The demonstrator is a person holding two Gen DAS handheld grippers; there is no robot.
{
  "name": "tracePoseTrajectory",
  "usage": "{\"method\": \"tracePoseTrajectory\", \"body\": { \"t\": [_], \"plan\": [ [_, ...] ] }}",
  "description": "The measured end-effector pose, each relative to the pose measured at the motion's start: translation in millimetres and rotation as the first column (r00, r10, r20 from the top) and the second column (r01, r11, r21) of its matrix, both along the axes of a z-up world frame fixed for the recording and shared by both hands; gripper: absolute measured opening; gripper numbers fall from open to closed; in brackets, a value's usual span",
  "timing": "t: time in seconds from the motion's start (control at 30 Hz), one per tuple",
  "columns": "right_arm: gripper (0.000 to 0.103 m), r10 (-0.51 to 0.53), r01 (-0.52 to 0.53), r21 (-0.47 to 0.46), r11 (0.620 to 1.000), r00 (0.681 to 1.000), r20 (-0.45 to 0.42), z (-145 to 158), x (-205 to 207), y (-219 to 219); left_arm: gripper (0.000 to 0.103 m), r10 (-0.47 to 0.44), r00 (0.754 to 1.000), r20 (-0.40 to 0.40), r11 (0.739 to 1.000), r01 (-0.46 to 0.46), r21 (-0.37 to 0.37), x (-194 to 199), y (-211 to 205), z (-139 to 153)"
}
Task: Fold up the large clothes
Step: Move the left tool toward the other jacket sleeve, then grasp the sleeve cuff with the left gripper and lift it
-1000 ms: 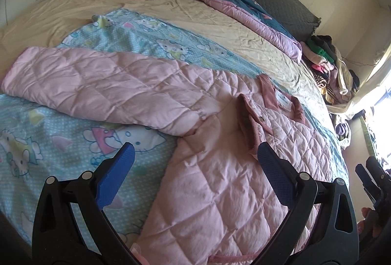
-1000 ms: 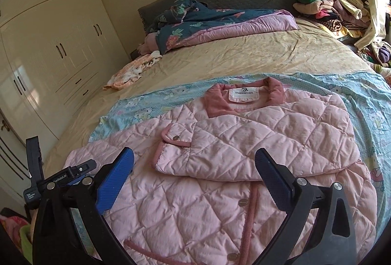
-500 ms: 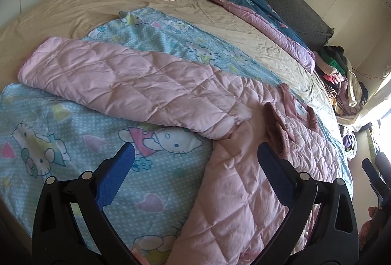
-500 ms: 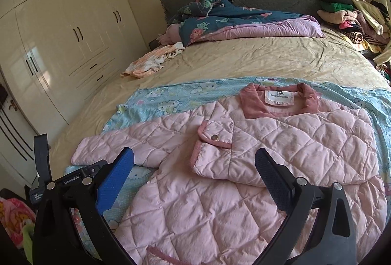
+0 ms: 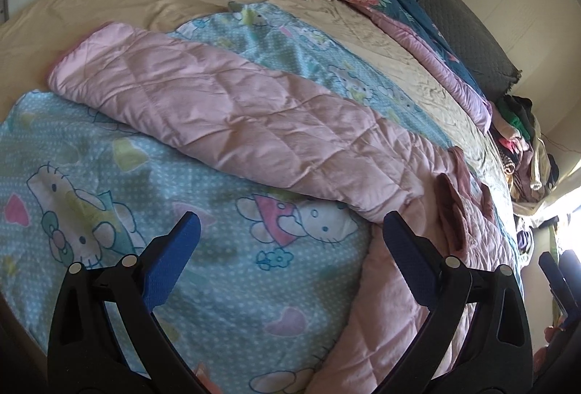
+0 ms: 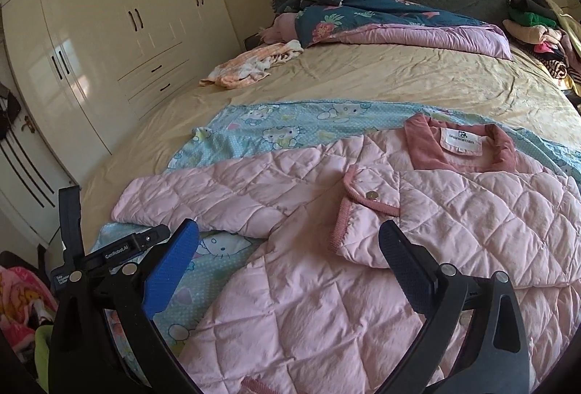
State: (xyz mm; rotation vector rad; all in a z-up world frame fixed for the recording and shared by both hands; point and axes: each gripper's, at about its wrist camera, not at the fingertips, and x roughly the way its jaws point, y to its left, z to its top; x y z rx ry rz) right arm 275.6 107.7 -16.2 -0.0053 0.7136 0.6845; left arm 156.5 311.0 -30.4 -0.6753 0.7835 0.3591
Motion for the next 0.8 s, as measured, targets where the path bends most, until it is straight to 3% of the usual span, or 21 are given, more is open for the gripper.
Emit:
{"method": "tracePoseTrajectory", "body": {
  "t": [0.47, 0.8],
  "plan": [
    [0.099, 0.028, -0.029, -0.028, 0.999, 0.999, -0.03, -21, 8, 23, 0.094, 0.121, 0.993, 0.009, 0.99, -0.12, -0.073, -5, 52, -26],
    [0.099, 0.013, -0.014, -0.015, 1.0, 0.998, -0.054, -29, 14, 13, 0.094, 0.248, 0.968, 0.047, 0.959, -0.238, -0.151, -6, 100, -36]
  ]
}}
